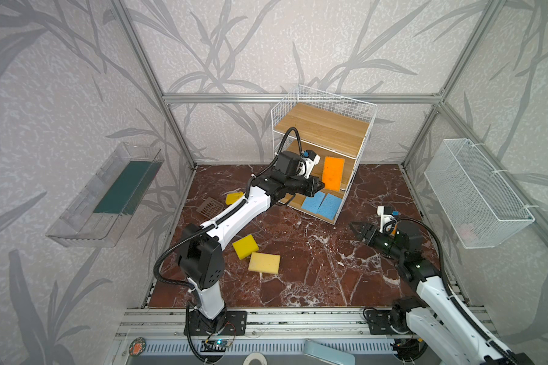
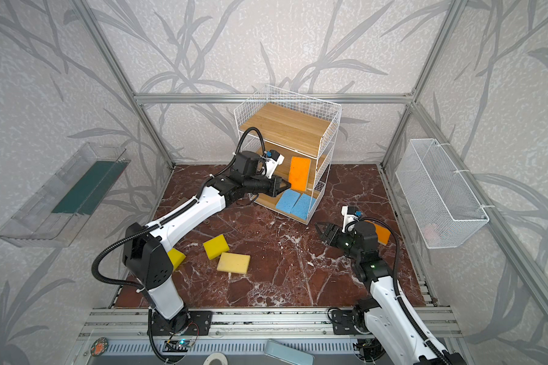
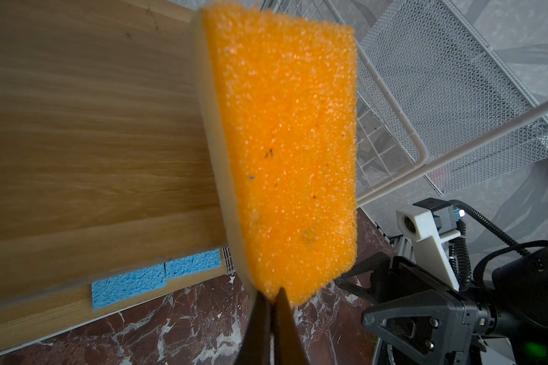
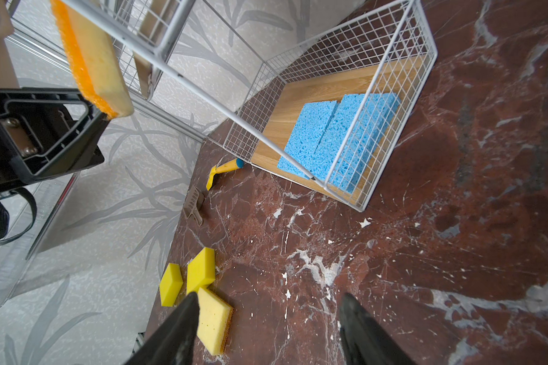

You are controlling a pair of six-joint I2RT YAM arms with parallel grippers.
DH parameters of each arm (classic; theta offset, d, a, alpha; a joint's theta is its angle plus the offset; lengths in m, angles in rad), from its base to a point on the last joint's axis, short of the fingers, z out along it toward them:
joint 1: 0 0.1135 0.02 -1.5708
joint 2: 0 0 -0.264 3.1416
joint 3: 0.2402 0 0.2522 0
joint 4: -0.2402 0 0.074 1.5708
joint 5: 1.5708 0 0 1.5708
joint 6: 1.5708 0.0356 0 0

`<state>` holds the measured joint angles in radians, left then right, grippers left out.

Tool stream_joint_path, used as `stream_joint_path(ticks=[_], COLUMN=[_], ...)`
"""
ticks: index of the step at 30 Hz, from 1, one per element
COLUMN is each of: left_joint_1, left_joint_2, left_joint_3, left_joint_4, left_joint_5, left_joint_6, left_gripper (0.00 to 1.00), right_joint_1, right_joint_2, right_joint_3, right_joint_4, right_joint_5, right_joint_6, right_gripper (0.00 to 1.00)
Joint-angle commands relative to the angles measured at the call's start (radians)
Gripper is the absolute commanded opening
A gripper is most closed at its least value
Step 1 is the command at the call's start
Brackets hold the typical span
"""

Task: Place and organize the cleaning sponges onto the shelf
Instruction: 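Carry the orange sponge with the left gripper onto the middle shelf board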

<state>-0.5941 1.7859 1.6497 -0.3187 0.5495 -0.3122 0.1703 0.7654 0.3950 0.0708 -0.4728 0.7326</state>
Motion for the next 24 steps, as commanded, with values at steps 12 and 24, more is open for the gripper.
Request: stream_joint_path(ticks=[12, 24], left_joint_1=[0.005, 0.005], left_joint_2=[0.114, 0.155], left_joint_3=[0.182, 0.248], left_joint_4=[-0.109, -0.121], left_joint_5=[0.050, 0.056], left_joint_6=[0.051, 0.050], left_gripper=[0.00, 0.00], right_joint_1=[-0.006, -0.008], right_joint_2=[0.053, 0.098], right_joint_3=[-0.013, -0.013], right_joint_4=[0.069, 0.100], right_joint_5=[-0.023, -0.032], right_joint_6=[-0.005, 0.007], right_gripper=[0.69, 0.69])
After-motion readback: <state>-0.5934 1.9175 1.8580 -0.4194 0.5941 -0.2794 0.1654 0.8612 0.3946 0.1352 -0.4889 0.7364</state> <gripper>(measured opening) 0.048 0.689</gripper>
